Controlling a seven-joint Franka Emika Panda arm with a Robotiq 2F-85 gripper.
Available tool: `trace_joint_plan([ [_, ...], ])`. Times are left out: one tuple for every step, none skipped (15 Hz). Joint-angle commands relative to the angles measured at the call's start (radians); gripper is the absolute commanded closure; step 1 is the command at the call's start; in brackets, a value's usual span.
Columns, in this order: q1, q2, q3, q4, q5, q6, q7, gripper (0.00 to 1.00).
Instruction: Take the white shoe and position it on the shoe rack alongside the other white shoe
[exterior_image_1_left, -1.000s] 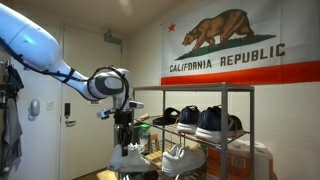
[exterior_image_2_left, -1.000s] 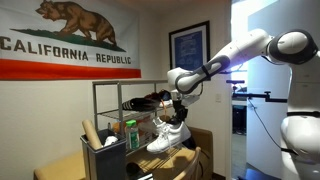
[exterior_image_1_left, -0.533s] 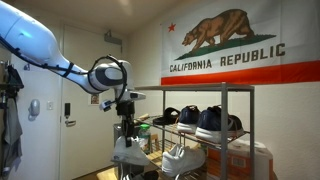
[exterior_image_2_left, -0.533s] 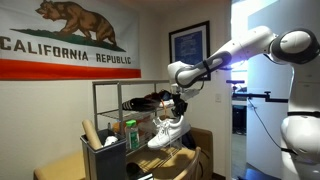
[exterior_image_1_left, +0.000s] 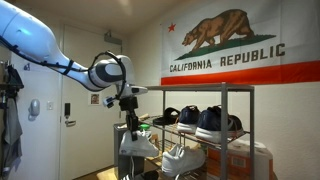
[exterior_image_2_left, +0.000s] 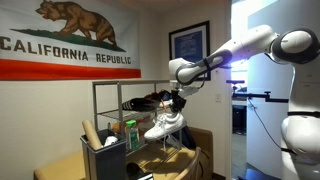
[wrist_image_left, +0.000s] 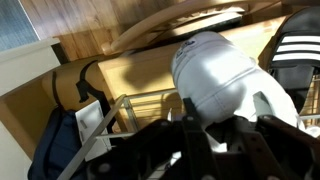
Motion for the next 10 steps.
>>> trace_joint_plan([
  [-0.027,0.004,0.015,0.001,-0.033,0.083,0.057,0.96],
  [-0.03,0.014,0.013,-0.001,-0.037,0.11,0.071,0.96],
  [-0.034,0.026,0.011,-0.002,-0.039,0.136,0.075,0.96],
  [-0.038,0.04,0.008,-0.002,-0.037,0.167,0.083,0.96],
  [-0.042,0.052,0.006,-0.003,-0.038,0.193,0.086,0.96],
  [-0.045,0.067,0.004,-0.004,-0.037,0.221,0.088,0.96],
  [-0.046,0.081,0.001,-0.005,-0.037,0.247,0.091,0.96],
  [-0.046,0.097,0.0,-0.005,-0.035,0.277,0.094,0.96],
  [-0.045,0.115,-0.002,-0.004,-0.029,0.305,0.091,0.96],
  [-0.042,0.131,-0.004,-0.002,-0.024,0.335,0.089,0.96],
])
